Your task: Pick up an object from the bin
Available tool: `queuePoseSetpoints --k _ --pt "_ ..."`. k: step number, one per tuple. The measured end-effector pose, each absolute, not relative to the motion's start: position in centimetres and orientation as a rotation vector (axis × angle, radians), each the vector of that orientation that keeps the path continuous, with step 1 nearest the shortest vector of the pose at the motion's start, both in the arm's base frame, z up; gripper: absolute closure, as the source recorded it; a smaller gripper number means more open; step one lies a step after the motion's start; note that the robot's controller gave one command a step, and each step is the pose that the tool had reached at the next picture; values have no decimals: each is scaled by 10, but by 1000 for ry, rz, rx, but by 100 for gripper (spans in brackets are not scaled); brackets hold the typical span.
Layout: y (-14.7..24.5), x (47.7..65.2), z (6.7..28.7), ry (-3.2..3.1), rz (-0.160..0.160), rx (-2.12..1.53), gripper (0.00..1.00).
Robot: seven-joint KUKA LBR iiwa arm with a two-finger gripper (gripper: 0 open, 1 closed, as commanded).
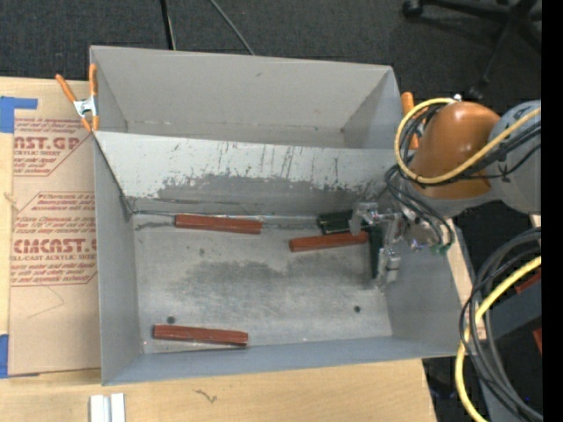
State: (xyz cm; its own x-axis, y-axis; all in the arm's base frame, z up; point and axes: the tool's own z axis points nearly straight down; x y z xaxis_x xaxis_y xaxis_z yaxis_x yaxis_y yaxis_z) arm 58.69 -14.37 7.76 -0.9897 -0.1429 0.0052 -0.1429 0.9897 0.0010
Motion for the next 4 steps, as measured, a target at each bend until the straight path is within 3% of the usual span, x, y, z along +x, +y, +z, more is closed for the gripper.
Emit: queuePoseSetpoints --k 1,3,4 --pt "-145 577 71 -3146 -2 92 0" --pt "-130 583 70 -3144 -2 76 0" --pt "-130 584 72 -3148 -2 75 100"
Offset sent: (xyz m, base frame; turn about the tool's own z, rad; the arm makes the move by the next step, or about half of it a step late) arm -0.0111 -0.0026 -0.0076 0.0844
